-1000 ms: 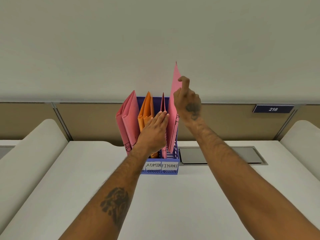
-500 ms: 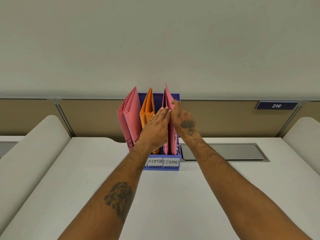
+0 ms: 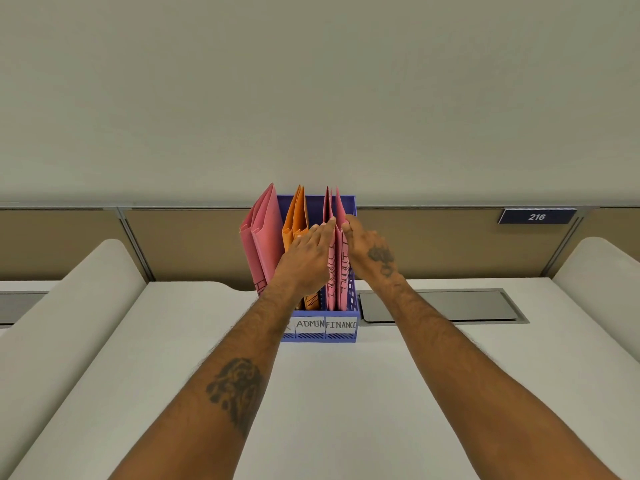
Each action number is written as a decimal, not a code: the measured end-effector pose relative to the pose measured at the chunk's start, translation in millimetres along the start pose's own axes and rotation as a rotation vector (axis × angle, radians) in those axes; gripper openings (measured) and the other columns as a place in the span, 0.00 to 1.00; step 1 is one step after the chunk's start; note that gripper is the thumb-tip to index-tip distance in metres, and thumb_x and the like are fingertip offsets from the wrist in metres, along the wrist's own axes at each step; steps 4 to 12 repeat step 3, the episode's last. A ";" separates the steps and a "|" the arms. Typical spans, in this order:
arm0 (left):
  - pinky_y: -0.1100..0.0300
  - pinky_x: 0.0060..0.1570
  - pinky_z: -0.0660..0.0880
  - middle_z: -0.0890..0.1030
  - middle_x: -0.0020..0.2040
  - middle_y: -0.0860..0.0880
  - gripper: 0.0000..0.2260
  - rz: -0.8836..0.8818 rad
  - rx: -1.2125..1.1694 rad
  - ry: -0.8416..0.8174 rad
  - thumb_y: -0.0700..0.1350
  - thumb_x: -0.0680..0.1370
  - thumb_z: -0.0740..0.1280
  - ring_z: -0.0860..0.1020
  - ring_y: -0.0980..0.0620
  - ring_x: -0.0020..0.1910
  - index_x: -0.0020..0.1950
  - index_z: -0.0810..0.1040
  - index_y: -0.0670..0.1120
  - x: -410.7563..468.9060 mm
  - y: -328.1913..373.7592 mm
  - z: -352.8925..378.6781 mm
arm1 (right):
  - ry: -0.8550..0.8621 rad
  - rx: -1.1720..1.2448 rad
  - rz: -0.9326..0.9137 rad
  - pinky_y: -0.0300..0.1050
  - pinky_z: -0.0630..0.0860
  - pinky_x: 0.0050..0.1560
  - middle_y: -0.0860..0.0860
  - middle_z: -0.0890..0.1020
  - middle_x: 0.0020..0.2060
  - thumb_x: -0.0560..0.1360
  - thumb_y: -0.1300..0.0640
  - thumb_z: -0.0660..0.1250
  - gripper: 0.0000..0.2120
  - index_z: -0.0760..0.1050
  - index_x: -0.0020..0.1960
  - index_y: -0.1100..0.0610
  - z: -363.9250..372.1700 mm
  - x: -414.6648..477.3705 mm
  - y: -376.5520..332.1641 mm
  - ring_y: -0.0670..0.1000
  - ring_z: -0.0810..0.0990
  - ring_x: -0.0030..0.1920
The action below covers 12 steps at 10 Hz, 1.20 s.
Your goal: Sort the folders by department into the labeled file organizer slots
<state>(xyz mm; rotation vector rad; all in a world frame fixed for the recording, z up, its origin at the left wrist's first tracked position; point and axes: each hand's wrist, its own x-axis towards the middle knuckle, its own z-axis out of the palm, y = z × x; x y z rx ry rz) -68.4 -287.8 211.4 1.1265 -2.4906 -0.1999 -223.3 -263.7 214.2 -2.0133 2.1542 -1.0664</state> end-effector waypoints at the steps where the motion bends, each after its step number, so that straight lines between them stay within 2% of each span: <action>1: 0.51 0.74 0.43 0.52 0.82 0.47 0.36 0.004 0.040 0.043 0.44 0.79 0.62 0.47 0.48 0.81 0.81 0.44 0.50 -14.6 -4.4 0.7 | -0.010 -0.001 0.006 0.55 0.81 0.46 0.56 0.83 0.48 0.82 0.40 0.43 0.26 0.63 0.71 0.53 -5.9 -17.1 -2.8 0.56 0.83 0.43; 2: 0.48 0.76 0.43 0.50 0.82 0.47 0.36 -0.025 0.089 0.042 0.42 0.78 0.62 0.46 0.48 0.81 0.81 0.46 0.50 -35.3 -7.2 -0.7 | 0.027 -0.033 0.012 0.49 0.80 0.43 0.57 0.83 0.51 0.80 0.37 0.43 0.29 0.63 0.72 0.53 -7.5 -43.3 -6.6 0.56 0.83 0.45; 3: 0.45 0.76 0.43 0.48 0.82 0.47 0.35 -0.059 0.142 0.045 0.42 0.79 0.62 0.44 0.48 0.81 0.81 0.46 0.50 -58.1 -15.2 3.1 | 0.026 -0.094 0.015 0.50 0.79 0.49 0.56 0.77 0.65 0.78 0.34 0.42 0.34 0.62 0.74 0.53 -1.8 -65.5 -11.9 0.56 0.81 0.56; 12: 0.45 0.76 0.43 0.48 0.82 0.47 0.35 -0.059 0.142 0.045 0.42 0.79 0.62 0.44 0.48 0.81 0.81 0.46 0.50 -58.1 -15.2 3.1 | 0.026 -0.094 0.015 0.50 0.79 0.49 0.56 0.77 0.65 0.78 0.34 0.42 0.34 0.62 0.74 0.53 -1.8 -65.5 -11.9 0.56 0.81 0.56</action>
